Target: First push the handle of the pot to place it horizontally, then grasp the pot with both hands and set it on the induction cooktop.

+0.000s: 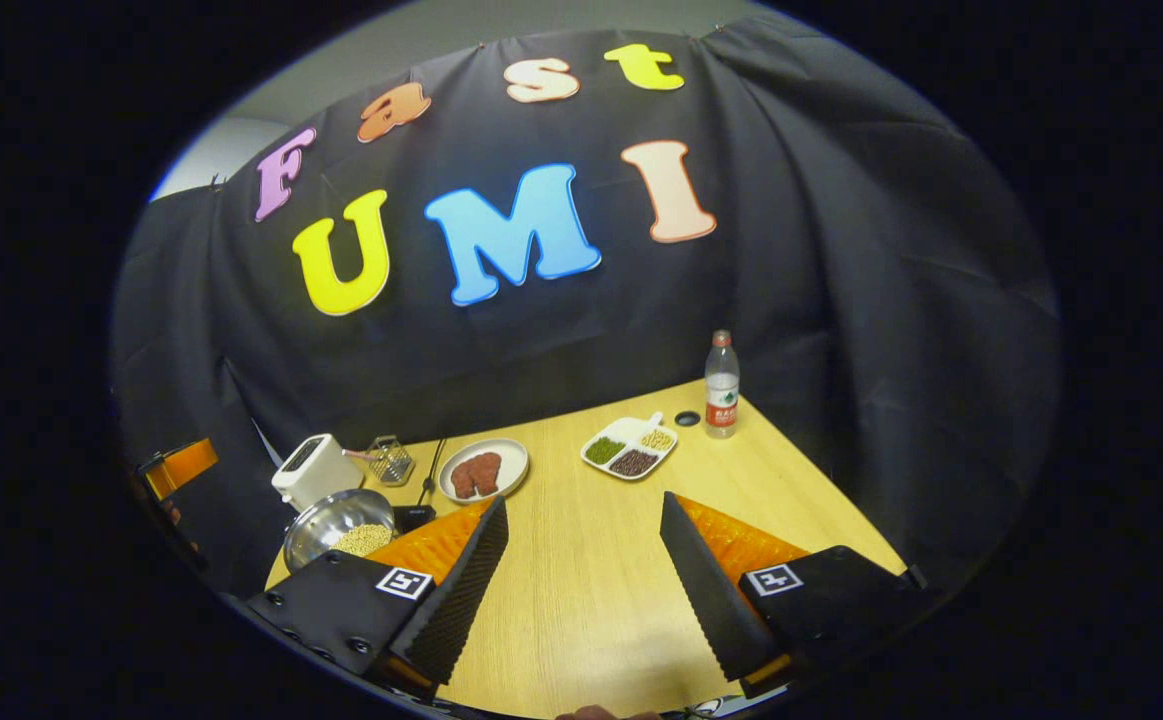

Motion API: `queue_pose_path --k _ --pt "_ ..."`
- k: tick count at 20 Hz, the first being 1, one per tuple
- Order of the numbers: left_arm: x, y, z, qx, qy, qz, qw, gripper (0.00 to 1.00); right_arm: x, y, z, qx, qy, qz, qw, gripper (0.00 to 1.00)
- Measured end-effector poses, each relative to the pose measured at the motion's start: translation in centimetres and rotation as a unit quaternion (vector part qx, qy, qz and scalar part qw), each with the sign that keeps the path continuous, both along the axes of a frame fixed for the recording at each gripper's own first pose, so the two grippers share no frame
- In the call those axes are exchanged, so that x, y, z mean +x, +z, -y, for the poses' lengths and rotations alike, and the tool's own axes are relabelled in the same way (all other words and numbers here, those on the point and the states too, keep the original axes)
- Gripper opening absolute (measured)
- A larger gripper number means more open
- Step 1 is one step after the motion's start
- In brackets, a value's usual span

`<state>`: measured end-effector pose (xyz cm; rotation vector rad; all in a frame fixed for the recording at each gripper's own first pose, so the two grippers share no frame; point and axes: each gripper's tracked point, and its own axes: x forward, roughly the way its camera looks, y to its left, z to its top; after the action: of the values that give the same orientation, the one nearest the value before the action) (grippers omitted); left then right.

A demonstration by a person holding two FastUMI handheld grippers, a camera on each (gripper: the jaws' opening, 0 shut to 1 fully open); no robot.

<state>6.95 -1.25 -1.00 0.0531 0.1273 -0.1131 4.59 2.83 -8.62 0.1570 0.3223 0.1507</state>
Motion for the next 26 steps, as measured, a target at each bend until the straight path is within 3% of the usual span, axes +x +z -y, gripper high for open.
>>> queue_pose_path --k 7,12,18,24,26 --pt "-9.4 5.2 11.7 -0.007 0.011 0.066 0.998 0.86 -3.6 6.5 9.0 -0.073 -0.016 0.116 0.99 0.98" --pt "-15.9 3.3 17.6 -0.031 0.022 0.057 0.998 0.86 -7.8 6.2 11.0 -0.075 -0.007 0.118 0.99 0.98" --pt "-19.1 2.2 17.3 -0.038 0.038 0.056 0.997 0.86 -9.0 4.6 10.6 -0.084 0.007 0.108 0.991 0.98" --pt "-17.1 2.8 12.4 -0.033 0.053 0.077 0.995 0.85 -8.4 4.8 9.6 -0.078 -0.033 0.108 0.991 0.98" --pt "-16.3 2.4 10.0 -0.023 0.074 0.08 0.994 0.85 -8.5 4.2 9.3 -0.078 -0.047 0.107 0.99 0.98"
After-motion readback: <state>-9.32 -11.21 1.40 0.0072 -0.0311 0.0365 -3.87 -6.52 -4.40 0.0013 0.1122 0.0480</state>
